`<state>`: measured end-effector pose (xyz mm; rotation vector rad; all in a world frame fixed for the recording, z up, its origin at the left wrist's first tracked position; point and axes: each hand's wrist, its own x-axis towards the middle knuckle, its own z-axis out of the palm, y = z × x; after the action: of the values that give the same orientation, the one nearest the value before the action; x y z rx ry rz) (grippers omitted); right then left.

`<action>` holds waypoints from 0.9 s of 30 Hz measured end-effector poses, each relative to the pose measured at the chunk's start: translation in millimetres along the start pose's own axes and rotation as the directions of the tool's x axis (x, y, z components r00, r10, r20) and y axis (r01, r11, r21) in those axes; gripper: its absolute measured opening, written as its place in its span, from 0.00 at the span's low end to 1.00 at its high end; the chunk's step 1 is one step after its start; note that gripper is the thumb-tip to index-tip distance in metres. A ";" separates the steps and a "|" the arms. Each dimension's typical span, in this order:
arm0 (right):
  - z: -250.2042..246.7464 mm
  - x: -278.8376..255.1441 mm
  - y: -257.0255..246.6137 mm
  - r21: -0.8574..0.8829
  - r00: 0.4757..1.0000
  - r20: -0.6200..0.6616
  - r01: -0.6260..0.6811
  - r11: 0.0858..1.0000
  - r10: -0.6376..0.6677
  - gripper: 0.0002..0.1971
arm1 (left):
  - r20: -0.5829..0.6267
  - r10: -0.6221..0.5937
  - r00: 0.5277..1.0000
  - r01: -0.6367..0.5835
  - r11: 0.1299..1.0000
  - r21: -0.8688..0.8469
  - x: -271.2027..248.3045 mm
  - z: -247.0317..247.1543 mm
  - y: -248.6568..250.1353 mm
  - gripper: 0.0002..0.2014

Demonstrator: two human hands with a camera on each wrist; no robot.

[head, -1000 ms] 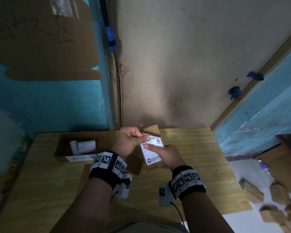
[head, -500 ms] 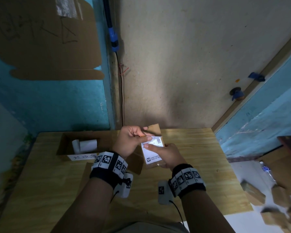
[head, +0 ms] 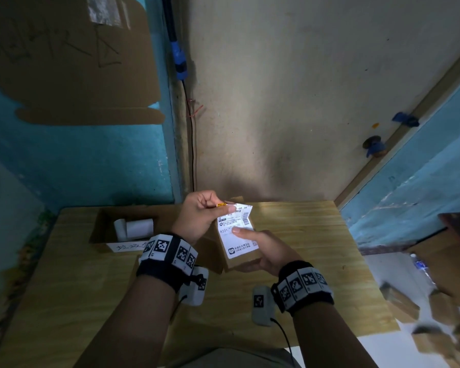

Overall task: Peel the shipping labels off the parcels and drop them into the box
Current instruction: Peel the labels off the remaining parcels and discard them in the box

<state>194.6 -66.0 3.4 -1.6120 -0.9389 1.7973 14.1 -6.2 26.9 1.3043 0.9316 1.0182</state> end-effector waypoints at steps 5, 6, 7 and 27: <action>-1.8 -0.4 -1.1 -0.037 1.000 -0.015 -0.003 0.999 0.003 0.25 | -0.012 0.015 1.000 -0.016 0.997 -0.074 -2.6 3.4 -2.3 0.11; -3.3 -1.1 -1.9 -0.056 1.000 -0.017 -0.001 0.998 0.001 0.26 | -0.016 0.013 1.000 -0.014 0.997 -0.073 -3.5 3.6 -2.6 0.12; -5.2 -1.3 -2.6 -0.073 1.000 -0.020 0.000 0.997 -0.001 0.26 | -0.015 0.010 1.000 -0.011 0.998 -0.064 -4.2 3.9 -3.0 0.12; -13.1 -1.7 -5.9 -0.091 0.991 -0.120 0.044 0.995 -0.055 0.21 | -0.066 -0.108 0.992 0.089 0.968 -0.236 -3.6 11.9 -11.9 0.09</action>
<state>207.5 -62.0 8.5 -1.7160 -1.0049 1.6248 25.1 -13.1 15.6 1.0195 0.8981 1.0726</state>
